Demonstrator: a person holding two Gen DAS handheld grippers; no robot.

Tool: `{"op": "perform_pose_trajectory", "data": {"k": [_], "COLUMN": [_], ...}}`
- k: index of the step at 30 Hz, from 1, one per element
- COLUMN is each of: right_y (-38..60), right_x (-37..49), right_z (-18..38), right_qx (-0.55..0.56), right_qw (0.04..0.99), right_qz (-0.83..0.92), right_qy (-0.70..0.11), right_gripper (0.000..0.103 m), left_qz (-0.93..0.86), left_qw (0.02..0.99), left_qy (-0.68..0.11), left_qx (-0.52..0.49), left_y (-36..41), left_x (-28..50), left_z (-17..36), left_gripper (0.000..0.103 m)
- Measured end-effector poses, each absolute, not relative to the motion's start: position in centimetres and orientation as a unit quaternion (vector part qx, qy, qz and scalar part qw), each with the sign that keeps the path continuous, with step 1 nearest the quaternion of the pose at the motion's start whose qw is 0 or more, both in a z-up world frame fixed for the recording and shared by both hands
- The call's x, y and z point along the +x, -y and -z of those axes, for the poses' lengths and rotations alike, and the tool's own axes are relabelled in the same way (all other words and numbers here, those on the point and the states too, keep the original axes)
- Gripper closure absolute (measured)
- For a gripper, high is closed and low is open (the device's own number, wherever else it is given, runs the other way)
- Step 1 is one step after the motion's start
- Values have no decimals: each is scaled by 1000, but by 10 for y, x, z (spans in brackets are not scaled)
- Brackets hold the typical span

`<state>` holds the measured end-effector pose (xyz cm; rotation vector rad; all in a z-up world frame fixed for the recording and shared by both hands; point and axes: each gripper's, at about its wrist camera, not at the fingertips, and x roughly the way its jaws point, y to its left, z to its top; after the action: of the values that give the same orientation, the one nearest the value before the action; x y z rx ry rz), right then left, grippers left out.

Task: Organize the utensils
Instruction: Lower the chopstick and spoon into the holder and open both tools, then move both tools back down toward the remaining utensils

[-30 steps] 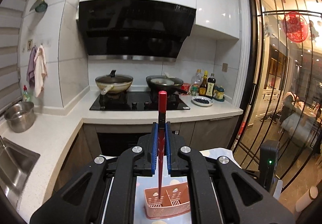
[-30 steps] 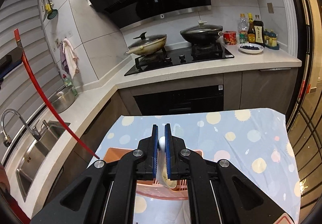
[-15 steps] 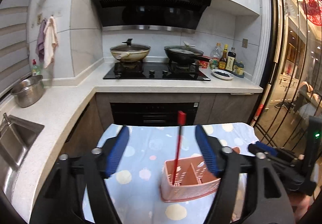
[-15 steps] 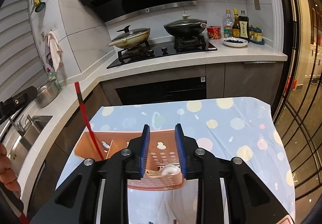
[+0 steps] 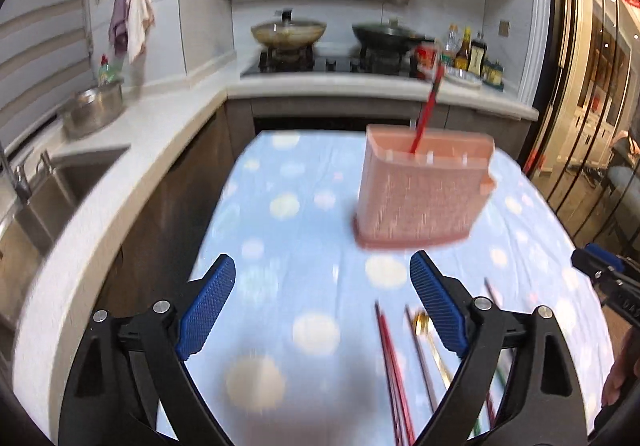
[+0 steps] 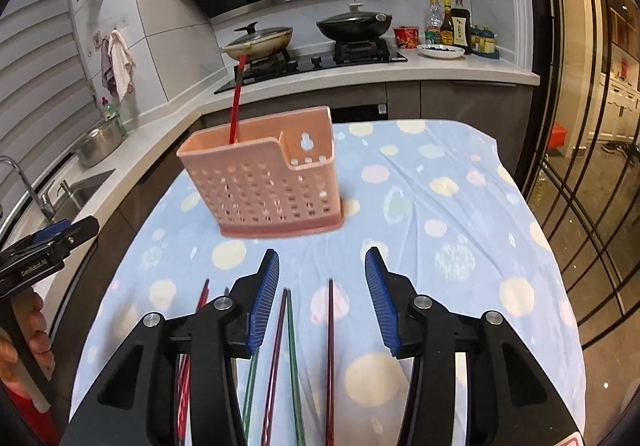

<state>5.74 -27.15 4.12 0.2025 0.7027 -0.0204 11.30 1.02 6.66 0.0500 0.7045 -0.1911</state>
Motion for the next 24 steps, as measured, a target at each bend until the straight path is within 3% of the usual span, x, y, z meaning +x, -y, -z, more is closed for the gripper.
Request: {"op": "perform_pose_trajectory", "data": {"k": [11, 24], "right_y": [258, 242], "right_x": [-44, -68], "right_z": [17, 54], "right_qx": [76, 66], "right_qw": [911, 906], "right_qz": [43, 32], "right_qy": [-402, -416], "right_gripper": [59, 62], "left_qz": [118, 122], "left_qw": [898, 887], "left_qy": [-421, -442], "left_qx": [46, 55], "left_y": [-9, -2], "left_x": [22, -19], "left_z": [6, 35], "left_gripper": [18, 19]}}
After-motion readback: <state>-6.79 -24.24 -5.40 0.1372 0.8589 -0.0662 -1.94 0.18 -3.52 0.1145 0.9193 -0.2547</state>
